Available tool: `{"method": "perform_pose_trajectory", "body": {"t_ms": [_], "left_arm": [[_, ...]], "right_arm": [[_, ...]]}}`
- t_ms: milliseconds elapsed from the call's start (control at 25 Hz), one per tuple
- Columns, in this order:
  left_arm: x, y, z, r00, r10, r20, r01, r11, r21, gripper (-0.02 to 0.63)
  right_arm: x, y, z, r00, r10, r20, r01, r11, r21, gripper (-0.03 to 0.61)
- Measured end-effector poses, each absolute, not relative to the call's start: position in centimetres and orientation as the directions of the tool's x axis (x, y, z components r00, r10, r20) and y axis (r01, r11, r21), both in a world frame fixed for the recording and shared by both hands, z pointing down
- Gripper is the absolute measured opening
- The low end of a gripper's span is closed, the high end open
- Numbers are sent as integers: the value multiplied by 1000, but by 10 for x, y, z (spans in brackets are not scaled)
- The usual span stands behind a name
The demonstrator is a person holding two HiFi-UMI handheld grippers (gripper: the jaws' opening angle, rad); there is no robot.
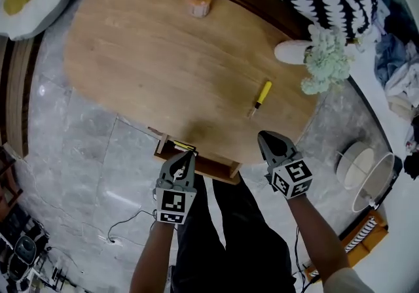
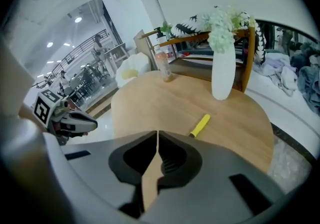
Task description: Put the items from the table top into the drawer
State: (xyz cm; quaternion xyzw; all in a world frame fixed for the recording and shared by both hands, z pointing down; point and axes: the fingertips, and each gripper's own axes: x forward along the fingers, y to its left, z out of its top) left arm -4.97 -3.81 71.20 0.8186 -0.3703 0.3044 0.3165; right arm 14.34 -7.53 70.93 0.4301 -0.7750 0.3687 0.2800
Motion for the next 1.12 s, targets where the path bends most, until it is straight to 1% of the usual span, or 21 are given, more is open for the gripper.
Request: {"method": "perform_pose_trajectory", "body": {"t_ms": [80, 160, 360, 600, 760, 840, 960, 1000, 1080, 1120], "left_arm": [[-51, -38, 716, 537, -416, 734, -805, -513, 298, 20], [-50, -37, 720, 537, -417, 733, -808, -504, 304, 20], [-52, -36, 723, 530, -426, 733, -818, -483, 311, 20], [-58, -30, 725, 525, -437, 731, -832, -446, 331, 20], [-59, -26, 730, 519, -434, 736, -838, -428, 338, 20], [-58, -25, 731, 518, -433, 737, -839, -423, 341, 20], [-58, -25, 730, 517, -436, 737, -842, -416, 344, 20], [-59, -26, 730, 515, -439, 736, -843, -412, 345, 20], [-60, -27, 730, 512, -445, 735, -847, -404, 345, 20], [-61, -27, 731, 510, -447, 735, -849, -401, 345, 20]], "right_arm": [[151, -82, 721, -455, -455, 766, -884, 337, -325, 31], [159, -89, 732, -438, -446, 780, -893, 311, -324, 60], [172, -107, 764, -388, -428, 817, -920, 239, -312, 85], [181, -120, 802, -307, -428, 850, -949, 72, -306, 111], [184, -128, 819, -251, -434, 866, -958, -15, -285, 144], [187, -128, 826, -222, -428, 876, -962, -52, -269, 150], [190, -128, 833, -187, -417, 889, -966, -88, -244, 152], [192, -128, 834, -169, -414, 894, -970, -91, -225, 143], [196, -129, 836, -133, -412, 902, -979, -87, -184, 83], [196, -129, 836, -124, -411, 903, -983, -76, -170, 78]]}}
